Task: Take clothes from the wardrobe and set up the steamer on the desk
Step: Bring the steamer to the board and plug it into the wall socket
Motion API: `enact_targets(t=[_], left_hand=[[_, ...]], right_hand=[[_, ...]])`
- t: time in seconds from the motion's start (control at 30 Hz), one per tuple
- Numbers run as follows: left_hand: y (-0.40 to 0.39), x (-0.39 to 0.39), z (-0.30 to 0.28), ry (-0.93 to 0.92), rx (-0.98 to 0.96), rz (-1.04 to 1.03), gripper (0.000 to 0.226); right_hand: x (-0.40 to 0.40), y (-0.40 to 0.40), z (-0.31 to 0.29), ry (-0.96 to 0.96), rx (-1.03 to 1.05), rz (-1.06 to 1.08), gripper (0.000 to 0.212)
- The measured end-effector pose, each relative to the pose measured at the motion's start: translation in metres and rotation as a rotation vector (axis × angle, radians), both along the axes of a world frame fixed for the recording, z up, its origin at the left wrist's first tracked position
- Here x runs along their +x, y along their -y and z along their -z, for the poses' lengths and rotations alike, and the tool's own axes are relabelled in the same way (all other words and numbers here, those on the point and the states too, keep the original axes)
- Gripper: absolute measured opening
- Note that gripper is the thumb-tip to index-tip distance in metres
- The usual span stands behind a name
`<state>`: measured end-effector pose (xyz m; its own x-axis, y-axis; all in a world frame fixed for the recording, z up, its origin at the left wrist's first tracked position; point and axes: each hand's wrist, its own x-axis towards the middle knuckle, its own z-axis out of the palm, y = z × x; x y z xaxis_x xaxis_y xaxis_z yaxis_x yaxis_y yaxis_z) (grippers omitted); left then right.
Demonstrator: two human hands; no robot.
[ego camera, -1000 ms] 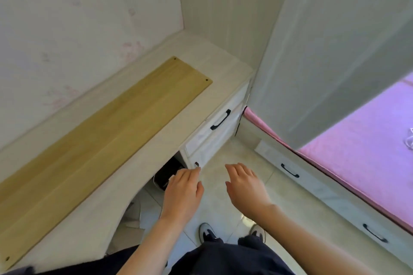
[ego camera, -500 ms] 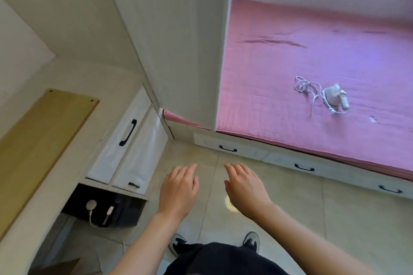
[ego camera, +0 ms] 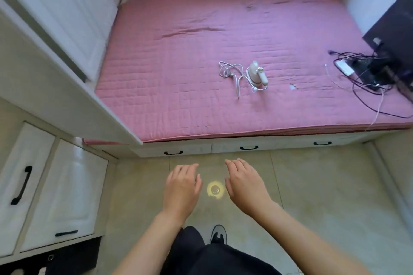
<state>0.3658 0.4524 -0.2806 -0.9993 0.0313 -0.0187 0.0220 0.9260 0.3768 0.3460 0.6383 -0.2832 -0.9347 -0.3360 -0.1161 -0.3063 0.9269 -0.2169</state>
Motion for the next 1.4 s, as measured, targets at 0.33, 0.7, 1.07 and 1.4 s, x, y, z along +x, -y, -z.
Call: enact_targets(t=[0.33, 0.7, 1.07, 1.4], left_hand=[[-0.051, -0.119, 0.008, -0.019, -0.018, 0.126, 0.022], [-0.062, -0.287, 0.034, 0.112, -0.003, 0.16, 0.028], [-0.105, -0.415, 0.058, 0.206, 0.055, 0.131, 0.031], [-0.163, -0.515, 0.123, 0.354, 0.074, -0.081, 0.032]], right_hand=[[-0.09, -0.067, -0.002, 0.001, 0.003, 0.212, 0.044], [-0.241, -0.094, -0.007, 0.043, 0.028, 0.28, 0.033], [-0.377, -0.127, 0.011, 0.154, 0.004, 0.269, 0.04], [-0.505, -0.172, 0.089, 0.277, 0.005, 0.141, 0.034]])
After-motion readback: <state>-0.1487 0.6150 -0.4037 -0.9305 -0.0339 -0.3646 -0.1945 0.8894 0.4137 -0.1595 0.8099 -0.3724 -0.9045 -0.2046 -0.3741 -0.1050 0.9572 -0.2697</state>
